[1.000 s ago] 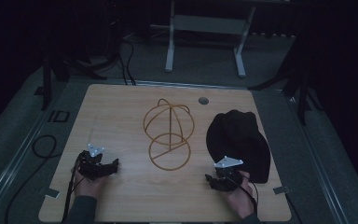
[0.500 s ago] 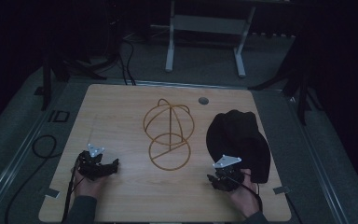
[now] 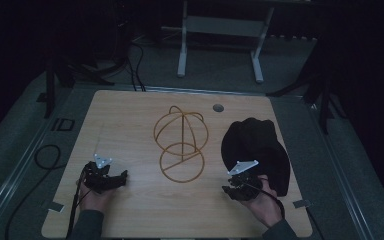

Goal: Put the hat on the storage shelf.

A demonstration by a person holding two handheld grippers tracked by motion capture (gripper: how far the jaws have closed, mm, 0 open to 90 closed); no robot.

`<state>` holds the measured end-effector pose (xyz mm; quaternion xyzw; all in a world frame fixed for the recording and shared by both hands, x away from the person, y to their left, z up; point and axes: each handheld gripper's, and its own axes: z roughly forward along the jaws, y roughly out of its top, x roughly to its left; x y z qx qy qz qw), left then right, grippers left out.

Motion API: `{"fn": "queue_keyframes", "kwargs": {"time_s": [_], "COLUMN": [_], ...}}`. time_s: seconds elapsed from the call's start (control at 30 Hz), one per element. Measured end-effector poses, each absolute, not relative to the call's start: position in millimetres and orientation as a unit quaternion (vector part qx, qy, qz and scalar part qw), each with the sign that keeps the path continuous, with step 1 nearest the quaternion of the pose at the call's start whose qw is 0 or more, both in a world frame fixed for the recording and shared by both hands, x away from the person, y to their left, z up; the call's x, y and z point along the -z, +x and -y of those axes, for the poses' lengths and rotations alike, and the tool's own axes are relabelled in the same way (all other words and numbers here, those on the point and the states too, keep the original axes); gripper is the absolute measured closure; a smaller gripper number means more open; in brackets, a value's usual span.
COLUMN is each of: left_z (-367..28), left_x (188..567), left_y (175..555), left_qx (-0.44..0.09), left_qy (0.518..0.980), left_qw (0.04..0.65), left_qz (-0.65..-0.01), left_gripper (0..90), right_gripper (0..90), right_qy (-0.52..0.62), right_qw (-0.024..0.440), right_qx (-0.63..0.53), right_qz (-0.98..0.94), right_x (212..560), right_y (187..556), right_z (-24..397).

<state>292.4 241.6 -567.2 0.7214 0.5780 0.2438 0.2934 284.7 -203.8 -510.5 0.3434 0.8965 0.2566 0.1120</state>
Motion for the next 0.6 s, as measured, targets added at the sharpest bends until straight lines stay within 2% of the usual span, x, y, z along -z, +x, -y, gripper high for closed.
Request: {"fn": "queue_keyframes", "kwargs": {"time_s": [0.6], "left_z": [-241.5], "left_x": [567.2], "left_y": [292.3], "left_qx": [-0.244], "left_qy": [0.721], "left_qw": [0.293], "left_qz": [-0.578], "left_gripper": [12.7], "right_gripper": [59.8], "right_qy": [0.340], "right_qw": [0.107], "right_qx": [-0.212], "right_qz": [-0.910], "right_x": [496.2], "right_y": [293.8], "right_z": [213.2]}}
